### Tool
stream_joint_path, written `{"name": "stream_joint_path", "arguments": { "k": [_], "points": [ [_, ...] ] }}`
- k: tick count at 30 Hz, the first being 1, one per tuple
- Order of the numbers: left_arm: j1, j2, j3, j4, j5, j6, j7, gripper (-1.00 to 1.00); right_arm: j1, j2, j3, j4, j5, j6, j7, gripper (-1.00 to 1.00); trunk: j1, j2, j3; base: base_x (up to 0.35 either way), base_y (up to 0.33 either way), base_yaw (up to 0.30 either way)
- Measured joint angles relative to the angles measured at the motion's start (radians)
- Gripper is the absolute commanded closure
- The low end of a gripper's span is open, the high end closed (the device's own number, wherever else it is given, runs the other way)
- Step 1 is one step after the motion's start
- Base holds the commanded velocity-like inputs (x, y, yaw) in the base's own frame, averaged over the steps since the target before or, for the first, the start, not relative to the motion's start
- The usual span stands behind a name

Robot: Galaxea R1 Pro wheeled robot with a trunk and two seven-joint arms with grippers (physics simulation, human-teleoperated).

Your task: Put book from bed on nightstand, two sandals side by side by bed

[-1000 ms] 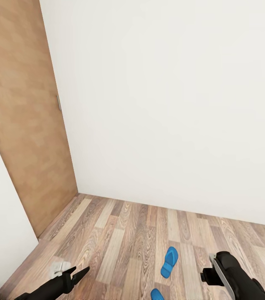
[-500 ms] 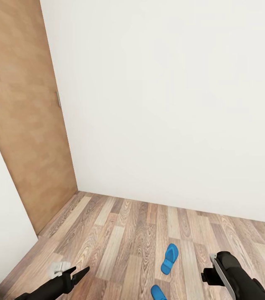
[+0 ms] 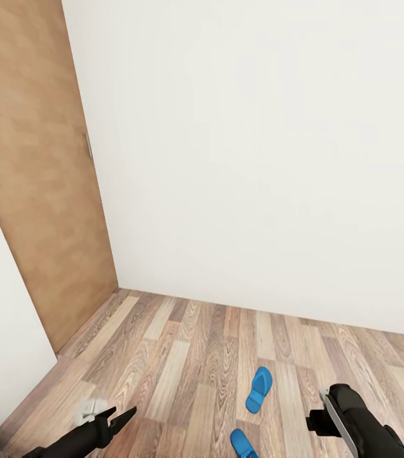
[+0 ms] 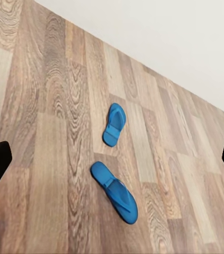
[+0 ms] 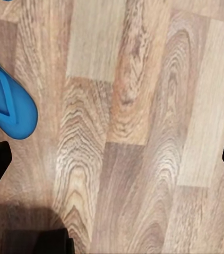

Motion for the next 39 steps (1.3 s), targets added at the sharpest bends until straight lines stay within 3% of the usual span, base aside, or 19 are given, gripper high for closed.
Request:
{"name": "stream_joint_path", "arguments": {
  "k": [23,24,26,30,34,39],
  "points": [
    [-0.001,0.004,0.003,-0.003,0.007,0.009,-0.013,-1.0,0.0,-0.001,0.001,0.0,0.0,0.0,0.0,-1.0,0.088,-0.161,-0.072,0.0,0.0,0.0],
    [-0.002,0.005,0.004,-0.007,0.013,0.011,-0.015,-1.0,0.0,-0.001,0.001,0.0,0.0,0.0,0.0,-1.0,0.092,-0.168,-0.075,0.0,0.0,0.0],
    [-0.021,0.007,0.004,-0.017,0.081,0.039,-0.034,-1.0,0.0,-0.001,0.001,0.0,0.0,0.0,0.0,-1.0,0.1,-0.182,-0.081,0.0,0.0,0.0],
    [-0.041,0.012,0.005,-0.02,0.169,0.102,-0.046,-1.0,0.0,0.0,0.001,0.0,0.0,0.0,0.0,-1.0,0.112,-0.203,-0.095,0.0,0.0,0.0],
    [-0.047,0.036,0.008,-0.016,0.205,0.141,-0.061,-1.0,0.0,0.0,0.001,0.0,0.0,0.0,0.0,-1.0,0.114,-0.204,-0.11,0.0,0.0,0.0],
    [-0.049,0.06,0.009,0.013,0.216,0.15,-0.126,-1.0,0.0,0.0,0.001,0.0,0.0,0.0,0.0,-1.0,0.116,-0.206,-0.13,0.0,0.0,0.0]
  ]
}}
